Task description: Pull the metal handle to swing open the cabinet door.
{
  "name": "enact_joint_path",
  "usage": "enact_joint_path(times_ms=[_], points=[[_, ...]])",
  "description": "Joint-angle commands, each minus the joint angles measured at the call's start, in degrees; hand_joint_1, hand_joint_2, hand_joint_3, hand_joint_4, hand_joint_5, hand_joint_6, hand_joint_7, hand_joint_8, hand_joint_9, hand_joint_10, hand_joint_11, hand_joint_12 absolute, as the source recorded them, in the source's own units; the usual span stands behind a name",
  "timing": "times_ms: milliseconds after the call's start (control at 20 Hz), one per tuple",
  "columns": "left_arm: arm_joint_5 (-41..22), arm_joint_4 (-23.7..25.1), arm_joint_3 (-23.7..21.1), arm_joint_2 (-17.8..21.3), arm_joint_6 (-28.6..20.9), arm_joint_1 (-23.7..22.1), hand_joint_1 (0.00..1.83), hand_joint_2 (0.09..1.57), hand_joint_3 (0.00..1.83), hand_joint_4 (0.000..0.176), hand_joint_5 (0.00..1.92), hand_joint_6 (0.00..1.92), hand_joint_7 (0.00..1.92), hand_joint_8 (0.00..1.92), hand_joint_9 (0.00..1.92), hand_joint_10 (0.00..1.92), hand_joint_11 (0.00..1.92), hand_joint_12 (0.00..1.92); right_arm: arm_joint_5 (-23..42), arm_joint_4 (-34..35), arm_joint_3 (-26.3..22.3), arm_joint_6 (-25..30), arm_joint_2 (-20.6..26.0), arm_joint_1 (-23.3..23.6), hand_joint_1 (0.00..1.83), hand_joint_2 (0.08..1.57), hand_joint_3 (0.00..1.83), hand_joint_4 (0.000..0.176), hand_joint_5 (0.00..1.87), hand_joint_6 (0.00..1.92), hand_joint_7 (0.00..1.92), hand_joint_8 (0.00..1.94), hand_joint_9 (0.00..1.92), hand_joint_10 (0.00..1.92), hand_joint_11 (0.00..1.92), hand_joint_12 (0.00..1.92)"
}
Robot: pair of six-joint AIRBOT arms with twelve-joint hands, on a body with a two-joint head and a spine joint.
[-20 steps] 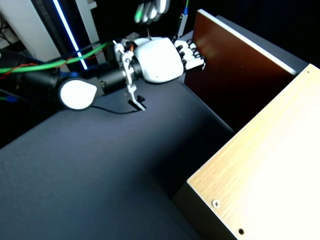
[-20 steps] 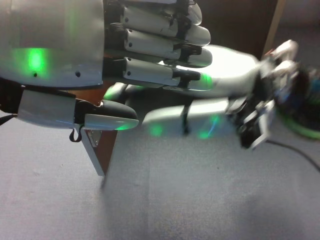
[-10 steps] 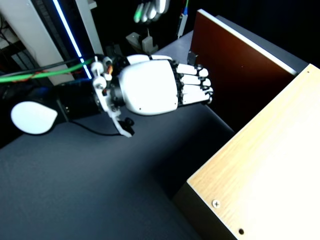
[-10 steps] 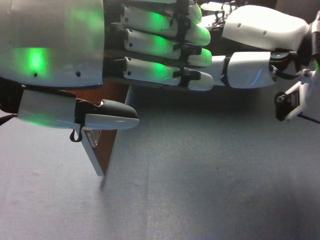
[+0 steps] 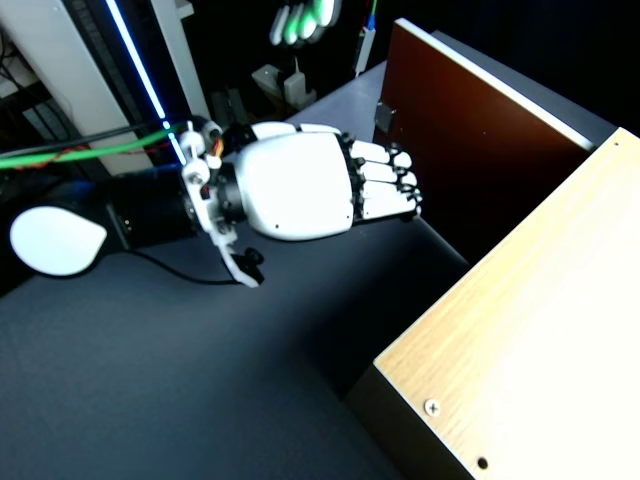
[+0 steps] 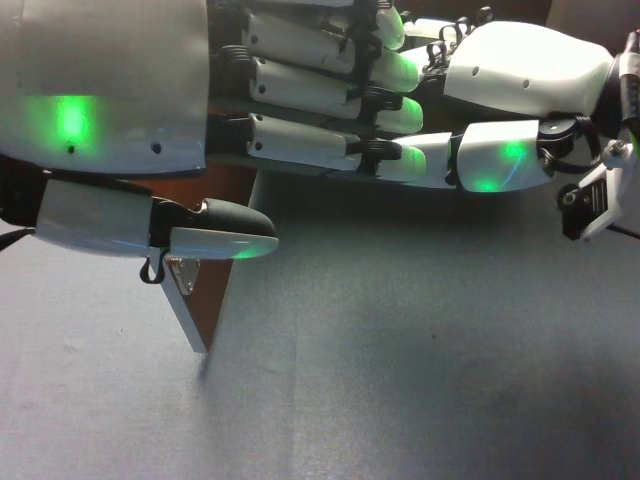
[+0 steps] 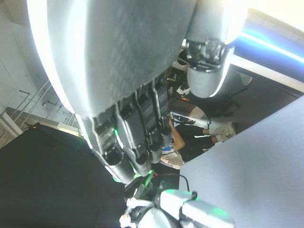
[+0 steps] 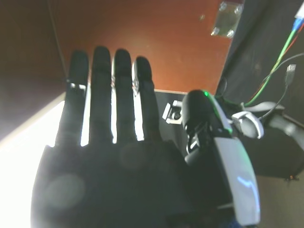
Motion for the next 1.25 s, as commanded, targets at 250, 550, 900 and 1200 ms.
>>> enact_joint_path(times_ms=[250,550,900,1200], points=[[-1.47,-5.54,-0.12,0.58,0.59,-0.51,0.0,1.57,0.08,0.0,0.36,0.0,0.38,0.0,0.35,0.0,0.0,0.86,4.15,2.56,-0.59,0.36,0.71,0.99,0.0,1.52,0.0,0.0,0.41,0.0,0.42,0.0,0.39,0.0,0.0,1.01],[-1.47,-5.54,-0.12,0.58,0.59,-0.51,0.0,1.57,0.08,0.0,0.36,0.0,0.38,0.0,0.35,0.0,0.0,0.86,4.08,3.44,-1.04,0.37,1.21,1.85,0.0,1.52,0.0,0.0,0.42,0.0,0.43,0.0,0.4,0.0,0.0,1.05],[-1.47,-5.54,-0.12,0.58,0.59,-0.51,0.0,1.57,0.08,0.0,0.35,0.0,0.37,0.0,0.35,0.0,0.0,0.85,4.06,1.03,-4.65,0.37,3.14,3.07,0.0,1.52,0.0,0.0,0.41,0.01,0.42,0.01,0.39,0.01,0.0,1.04],[-1.47,-5.54,-0.12,0.58,0.59,-0.51,0.0,1.57,0.09,0.0,0.34,0.0,0.36,0.0,0.34,0.0,0.0,0.85,3.52,-0.26,-6.17,0.37,4.39,4.44,0.0,1.52,0.0,0.0,0.4,0.0,0.4,0.0,0.37,0.0,0.0,0.99]])
